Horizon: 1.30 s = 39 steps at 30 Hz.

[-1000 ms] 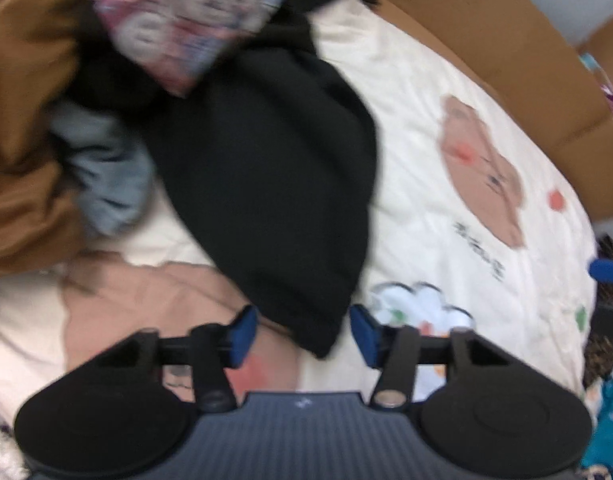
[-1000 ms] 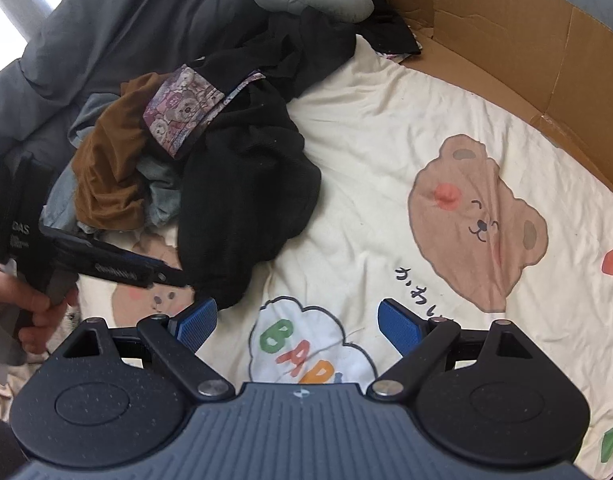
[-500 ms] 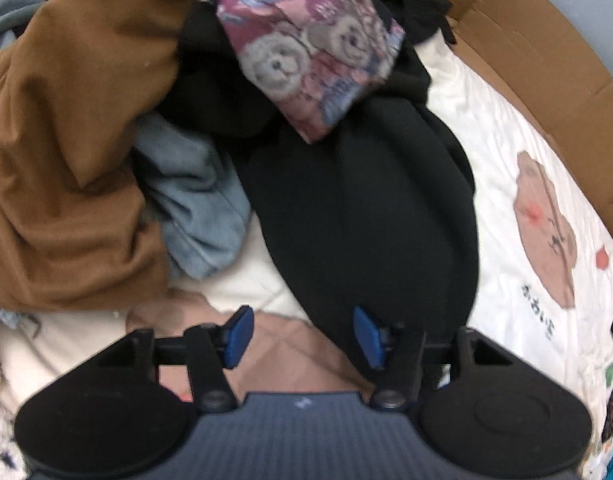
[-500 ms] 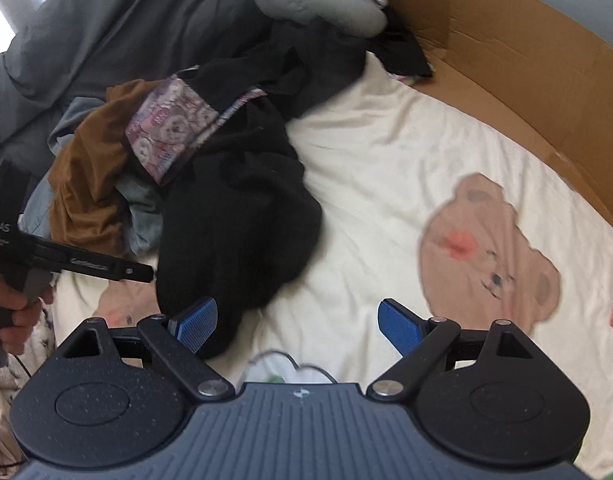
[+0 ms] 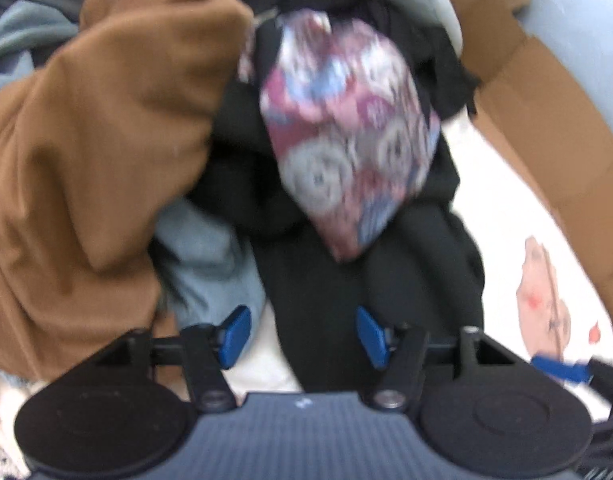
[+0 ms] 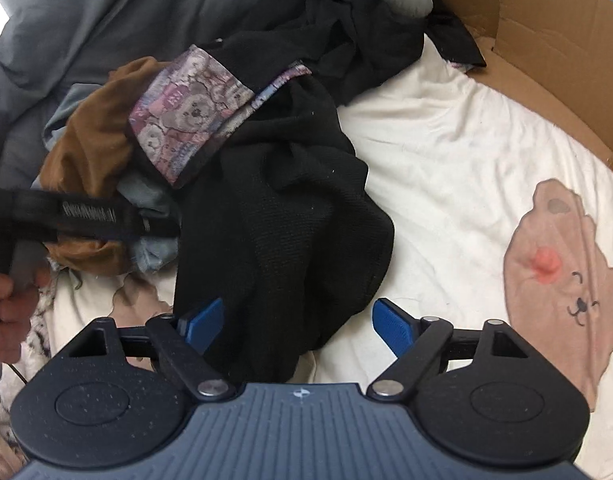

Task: Fold clothes

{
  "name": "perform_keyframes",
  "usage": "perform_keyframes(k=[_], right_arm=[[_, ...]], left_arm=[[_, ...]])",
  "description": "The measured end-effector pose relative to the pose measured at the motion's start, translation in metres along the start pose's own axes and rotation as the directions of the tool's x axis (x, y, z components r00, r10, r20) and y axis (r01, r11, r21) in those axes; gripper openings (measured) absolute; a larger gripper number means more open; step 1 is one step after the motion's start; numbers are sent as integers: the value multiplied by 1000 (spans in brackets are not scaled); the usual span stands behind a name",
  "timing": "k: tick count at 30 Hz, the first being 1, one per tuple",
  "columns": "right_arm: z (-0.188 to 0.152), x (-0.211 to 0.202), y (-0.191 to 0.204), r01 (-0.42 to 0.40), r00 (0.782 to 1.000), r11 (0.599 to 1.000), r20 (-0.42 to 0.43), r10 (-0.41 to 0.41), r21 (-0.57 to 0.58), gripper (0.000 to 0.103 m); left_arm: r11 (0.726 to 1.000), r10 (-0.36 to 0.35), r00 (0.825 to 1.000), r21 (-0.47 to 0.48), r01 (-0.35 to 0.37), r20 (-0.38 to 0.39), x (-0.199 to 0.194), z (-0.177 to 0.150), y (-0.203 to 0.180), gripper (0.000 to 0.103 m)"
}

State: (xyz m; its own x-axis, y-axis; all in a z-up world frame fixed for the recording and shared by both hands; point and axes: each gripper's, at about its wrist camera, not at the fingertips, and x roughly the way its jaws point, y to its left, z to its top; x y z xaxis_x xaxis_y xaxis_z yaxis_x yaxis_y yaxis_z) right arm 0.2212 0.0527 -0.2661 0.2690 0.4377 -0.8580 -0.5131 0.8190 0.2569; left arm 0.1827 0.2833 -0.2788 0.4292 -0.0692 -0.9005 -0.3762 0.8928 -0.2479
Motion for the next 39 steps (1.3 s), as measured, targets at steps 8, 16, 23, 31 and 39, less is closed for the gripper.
perform_keyframes(k=[8,16,23,31,39], right_arm=[[7,-1,10,0,1000,1000,21,0,-10,86],[25,-11,18,-18,998,1000,61,19,-24,86],[43,-26,20,-51,992,999,114,51,-4,86],[62,-39,8,-74,986,996,151,66,46,86],[80,-37,18,-130,981,987,130,142,-95,79]], left_arm=[[996,-78,987,-22,82,143,-9,24,1,68],[990,-112,982,-64,123,155,-1,34,-2,2],[986,-164,974,-5,167,158,-24,23,-8,2],[971,-236,967,53,232,99,-31,1,-22,1],[956,-271,963,117,268,8,-38,-32,-30,1]])
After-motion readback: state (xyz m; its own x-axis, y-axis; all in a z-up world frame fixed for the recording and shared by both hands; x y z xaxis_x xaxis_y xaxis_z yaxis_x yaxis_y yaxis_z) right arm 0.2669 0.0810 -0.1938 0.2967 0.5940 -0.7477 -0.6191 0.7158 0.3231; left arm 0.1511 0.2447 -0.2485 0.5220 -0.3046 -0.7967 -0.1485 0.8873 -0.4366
